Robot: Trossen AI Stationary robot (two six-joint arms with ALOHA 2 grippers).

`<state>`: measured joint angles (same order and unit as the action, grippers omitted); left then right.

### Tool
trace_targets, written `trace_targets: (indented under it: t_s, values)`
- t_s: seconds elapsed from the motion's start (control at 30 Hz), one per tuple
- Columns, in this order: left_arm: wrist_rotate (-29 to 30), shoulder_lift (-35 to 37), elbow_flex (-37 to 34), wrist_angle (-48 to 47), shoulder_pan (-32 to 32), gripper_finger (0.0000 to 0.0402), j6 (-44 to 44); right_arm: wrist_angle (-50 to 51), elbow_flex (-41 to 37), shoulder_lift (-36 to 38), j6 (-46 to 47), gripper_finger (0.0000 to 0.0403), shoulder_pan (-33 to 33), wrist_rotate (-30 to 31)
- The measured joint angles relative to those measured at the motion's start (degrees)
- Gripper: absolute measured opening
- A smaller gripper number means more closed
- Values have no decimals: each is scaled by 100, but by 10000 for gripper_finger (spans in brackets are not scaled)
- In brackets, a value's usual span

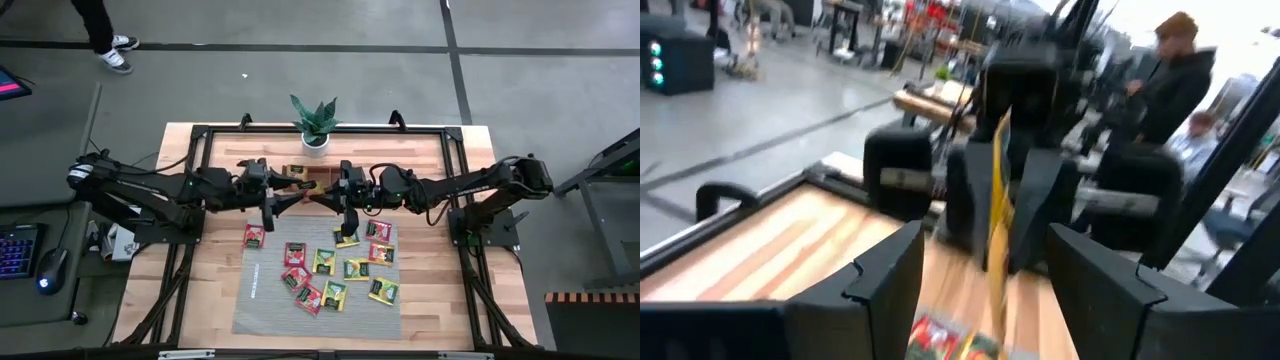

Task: Pick & Place Tea
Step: Put the orange tea bag into the left section of the wooden organizer

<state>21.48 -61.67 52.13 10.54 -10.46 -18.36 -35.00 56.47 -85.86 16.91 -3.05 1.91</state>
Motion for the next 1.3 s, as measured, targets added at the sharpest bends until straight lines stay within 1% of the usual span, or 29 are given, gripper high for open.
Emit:
trace_targets:
  t_s: [0.17,0.3,0.5,0.8,0.97,1.13,1.3]
  values:
    - [47,-42,9,3,0,206,10,1,4,-2,1,7,0,0]
    - [52,-31,9,64,1,187,10,13,4,-2,2,7,0,-2]
    - [165,-31,9,53,0,125,10,24,4,-2,2,7,0,-2]
    - [250,-31,9,53,0,10,9,48,4,-4,-20,7,4,-38]
    - [463,-31,9,44,-2,2,10,61,5,-4,-17,8,7,-82]
    - [660,-33,7,-33,-4,1,60,167,15,-4,20,31,9,-79]
    - [763,-33,7,-94,-2,0,64,224,15,9,7,36,9,-133]
